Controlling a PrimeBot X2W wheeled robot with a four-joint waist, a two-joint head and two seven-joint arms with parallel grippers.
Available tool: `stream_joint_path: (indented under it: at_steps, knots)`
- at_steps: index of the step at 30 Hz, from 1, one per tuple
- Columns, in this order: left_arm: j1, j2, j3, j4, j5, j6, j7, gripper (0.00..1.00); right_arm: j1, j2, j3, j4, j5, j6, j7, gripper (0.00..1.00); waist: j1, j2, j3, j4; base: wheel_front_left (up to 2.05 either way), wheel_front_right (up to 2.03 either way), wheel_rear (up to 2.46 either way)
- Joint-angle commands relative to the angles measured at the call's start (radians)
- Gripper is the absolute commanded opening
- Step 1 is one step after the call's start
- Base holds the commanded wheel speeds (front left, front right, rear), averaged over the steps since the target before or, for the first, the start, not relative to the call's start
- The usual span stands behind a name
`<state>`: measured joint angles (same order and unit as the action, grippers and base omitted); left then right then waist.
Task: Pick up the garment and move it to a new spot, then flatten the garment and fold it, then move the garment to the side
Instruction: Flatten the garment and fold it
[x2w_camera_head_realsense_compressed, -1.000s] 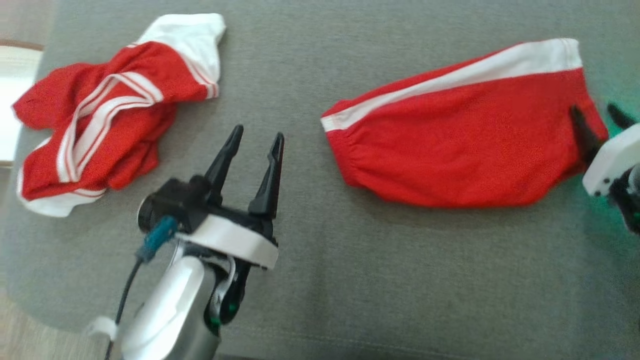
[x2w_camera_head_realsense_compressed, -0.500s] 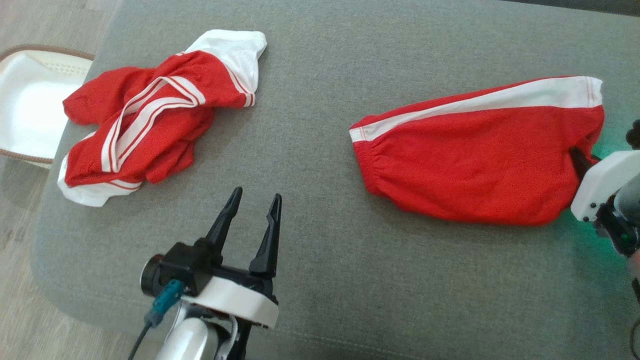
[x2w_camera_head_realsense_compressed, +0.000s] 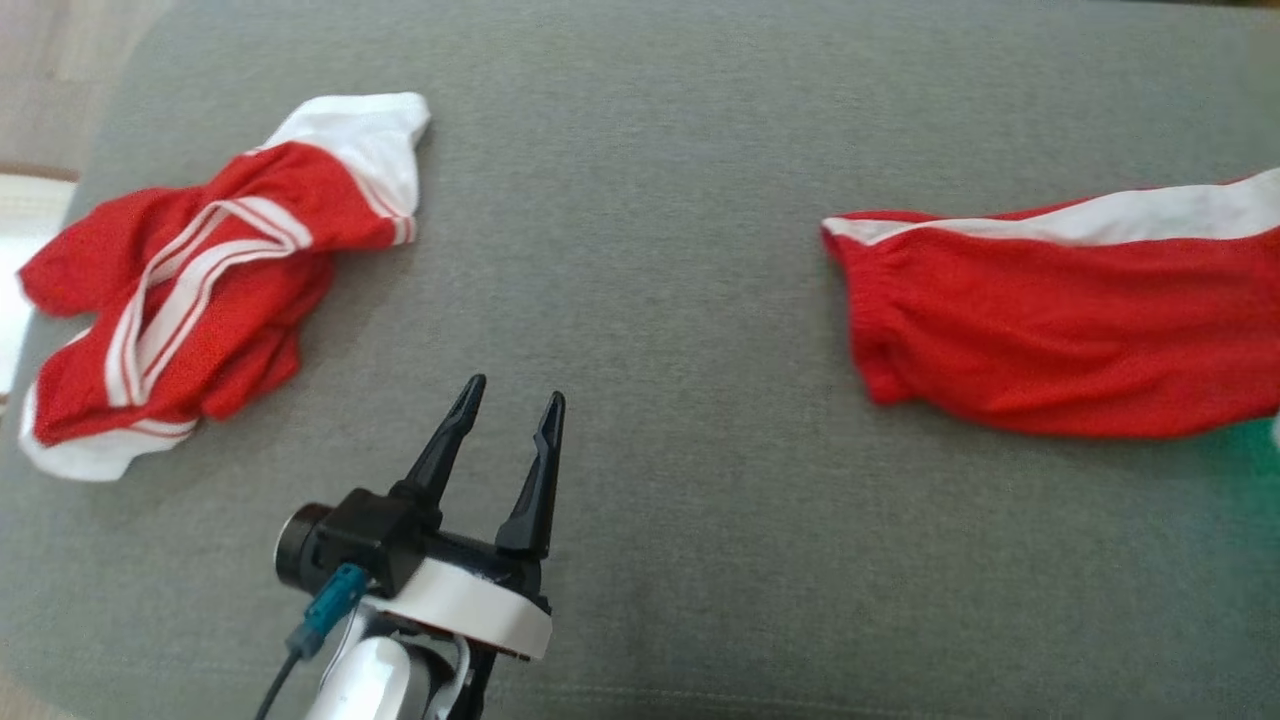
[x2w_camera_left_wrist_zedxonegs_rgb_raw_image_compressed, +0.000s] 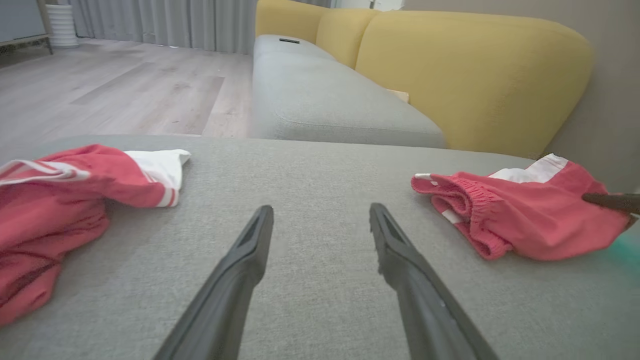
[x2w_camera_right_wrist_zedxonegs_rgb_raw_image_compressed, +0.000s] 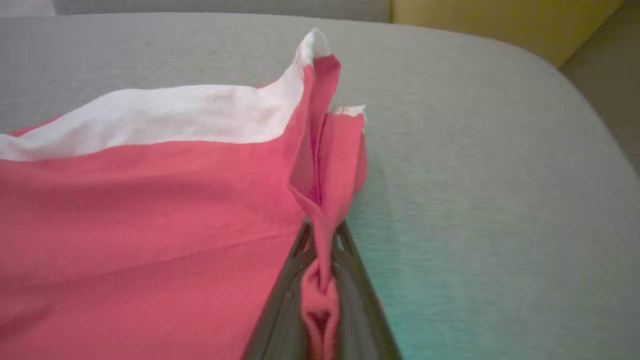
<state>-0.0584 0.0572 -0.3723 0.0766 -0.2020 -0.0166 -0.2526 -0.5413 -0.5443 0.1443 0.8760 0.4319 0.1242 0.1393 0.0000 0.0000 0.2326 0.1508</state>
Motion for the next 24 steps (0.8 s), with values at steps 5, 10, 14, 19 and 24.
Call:
stream_joint_path:
  at_steps: [5,10,14,19,24]
  knots:
    - [-0.021,-0.005,0.034,-0.013,0.017,-0.015,-0.009,1.00,-0.053,-0.041,-0.015,-0.065,-0.071,0.007,-0.021,0.00,0.0000,0.0000,-0.002,-0.049,0.00,0.00,0.00]
    - [-0.017,-0.006,0.033,0.003,0.019,-0.020,-0.009,1.00,-0.061,0.002,-0.010,-0.148,-0.097,0.007,-0.009,0.00,0.0000,0.0000,-0.024,-0.057,0.00,0.00,0.00]
    - [-0.011,-0.006,0.022,0.028,0.021,-0.027,-0.009,1.00,-0.029,0.050,-0.001,-0.261,-0.107,0.007,0.023,0.00,0.0000,0.0000,-0.058,-0.047,0.00,0.00,0.00]
    - [-0.004,-0.007,0.010,0.035,0.007,-0.027,-0.009,1.00,0.046,0.112,0.013,-0.432,-0.101,0.007,0.083,0.00,0.0000,0.0000,-0.092,-0.019,0.00,0.00,0.00]
    - [0.005,-0.007,-0.003,0.036,-0.003,-0.023,-0.009,1.00,0.139,0.184,0.012,-0.607,-0.099,0.007,0.148,0.00,0.0000,0.0000,-0.105,0.017,0.00,0.00,0.00]
